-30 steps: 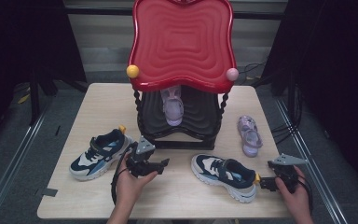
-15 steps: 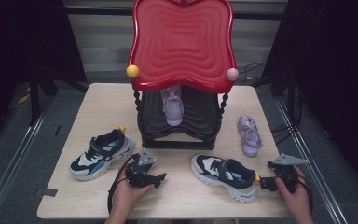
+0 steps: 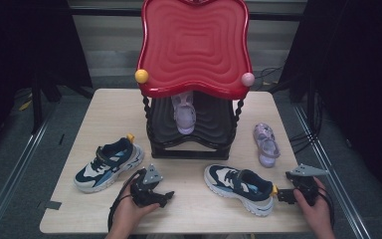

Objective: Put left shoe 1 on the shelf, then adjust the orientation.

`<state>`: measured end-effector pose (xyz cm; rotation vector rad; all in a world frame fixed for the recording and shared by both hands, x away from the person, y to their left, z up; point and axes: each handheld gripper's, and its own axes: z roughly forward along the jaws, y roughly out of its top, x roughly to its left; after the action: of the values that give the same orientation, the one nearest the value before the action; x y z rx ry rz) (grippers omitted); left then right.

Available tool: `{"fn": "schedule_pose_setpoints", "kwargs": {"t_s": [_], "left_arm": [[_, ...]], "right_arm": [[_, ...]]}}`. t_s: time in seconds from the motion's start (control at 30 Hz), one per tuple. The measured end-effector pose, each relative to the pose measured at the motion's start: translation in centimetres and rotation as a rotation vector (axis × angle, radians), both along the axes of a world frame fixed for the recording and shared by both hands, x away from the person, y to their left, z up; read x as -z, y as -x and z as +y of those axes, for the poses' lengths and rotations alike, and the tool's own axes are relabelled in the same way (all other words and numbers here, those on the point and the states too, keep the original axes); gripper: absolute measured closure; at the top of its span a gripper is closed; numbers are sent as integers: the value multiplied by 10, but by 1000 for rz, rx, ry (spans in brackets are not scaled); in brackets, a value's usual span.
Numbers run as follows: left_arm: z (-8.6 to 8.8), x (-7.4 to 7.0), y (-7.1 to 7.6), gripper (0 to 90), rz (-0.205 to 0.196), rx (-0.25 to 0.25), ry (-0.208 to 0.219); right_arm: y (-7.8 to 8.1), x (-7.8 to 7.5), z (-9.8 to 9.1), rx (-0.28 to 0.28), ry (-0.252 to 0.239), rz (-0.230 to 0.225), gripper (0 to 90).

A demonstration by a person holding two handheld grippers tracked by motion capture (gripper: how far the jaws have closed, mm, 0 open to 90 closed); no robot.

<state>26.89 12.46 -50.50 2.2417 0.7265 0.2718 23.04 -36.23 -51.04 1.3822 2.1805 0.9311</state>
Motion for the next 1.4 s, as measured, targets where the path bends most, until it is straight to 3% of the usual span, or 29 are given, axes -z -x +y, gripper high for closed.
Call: {"fn": "schedule_pose_setpoints", "kwargs": {"t_s": [0.17, 0.83, 1.0, 1.2, 1.4], "left_arm": [[0, 2, 0, 191, -12, 6, 17], [0, 2, 0, 169, -12, 15, 0], [0, 2, 0, 168, -10, 18, 1], [0, 2, 0, 167, -11, 16, 2], [0, 2, 0, 167, -11, 16, 2]], "right_arm": [[0, 0, 0, 6, 4, 1, 104], [0, -1, 1, 22, -3, -3, 133], [-2, -7, 1, 51, -18, 20, 143], [-7, -19, 0, 86, -50, -11, 182], [-13, -32, 2, 92, -36, -41, 238]]}}
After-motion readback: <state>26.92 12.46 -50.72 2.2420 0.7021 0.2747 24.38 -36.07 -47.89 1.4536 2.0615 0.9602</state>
